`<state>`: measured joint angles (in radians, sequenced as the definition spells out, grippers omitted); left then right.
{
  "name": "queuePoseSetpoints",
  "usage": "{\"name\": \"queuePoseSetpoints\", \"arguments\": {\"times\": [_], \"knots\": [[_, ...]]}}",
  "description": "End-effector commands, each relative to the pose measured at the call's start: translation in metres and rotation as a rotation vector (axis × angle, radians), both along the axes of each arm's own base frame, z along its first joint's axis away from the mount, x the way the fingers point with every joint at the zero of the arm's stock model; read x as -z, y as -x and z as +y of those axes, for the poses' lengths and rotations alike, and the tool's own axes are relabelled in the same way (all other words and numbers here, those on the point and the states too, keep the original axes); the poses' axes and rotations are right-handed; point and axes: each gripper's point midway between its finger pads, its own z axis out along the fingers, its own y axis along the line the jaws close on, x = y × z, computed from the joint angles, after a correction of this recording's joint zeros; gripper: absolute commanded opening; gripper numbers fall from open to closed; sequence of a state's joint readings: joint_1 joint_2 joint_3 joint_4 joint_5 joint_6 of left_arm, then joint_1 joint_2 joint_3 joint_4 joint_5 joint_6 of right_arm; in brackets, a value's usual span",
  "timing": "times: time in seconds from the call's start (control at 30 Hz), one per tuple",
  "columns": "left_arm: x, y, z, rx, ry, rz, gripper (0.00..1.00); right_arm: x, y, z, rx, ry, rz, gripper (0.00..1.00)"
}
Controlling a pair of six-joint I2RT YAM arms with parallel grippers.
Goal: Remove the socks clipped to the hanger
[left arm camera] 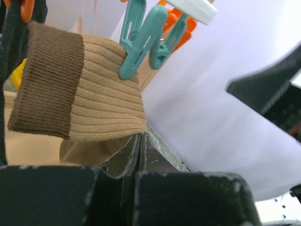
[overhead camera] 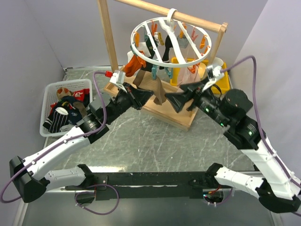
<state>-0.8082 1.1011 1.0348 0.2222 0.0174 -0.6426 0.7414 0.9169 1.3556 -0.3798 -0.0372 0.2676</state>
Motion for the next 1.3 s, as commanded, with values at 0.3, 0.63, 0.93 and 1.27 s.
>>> {"name": "queuePoseSetpoints", "arguments": {"times": [0.3,0.63,0.93,1.27], "knots": [[-0.058,0.02,0.021,-0.027,0.035,-0.109,0.01,-0.028,-0.046,0.04,-0.118,-0.178,0.073,0.99],[-0.063,0.023,0.018,-0.01,0.045,-0.118,0.01,-0.026,-0.071,0.048,-0.119,-0.281,0.105,0.92],[-0.065,0.031,0.011,0.034,0.057,-0.117,0.01,-0.019,-0.087,0.055,-0.093,-0.342,0.14,0.86],[-0.073,0.043,-0.002,0.084,0.059,-0.134,0.01,-0.018,-0.091,0.051,-0.062,-0.361,0.123,0.79]]}}
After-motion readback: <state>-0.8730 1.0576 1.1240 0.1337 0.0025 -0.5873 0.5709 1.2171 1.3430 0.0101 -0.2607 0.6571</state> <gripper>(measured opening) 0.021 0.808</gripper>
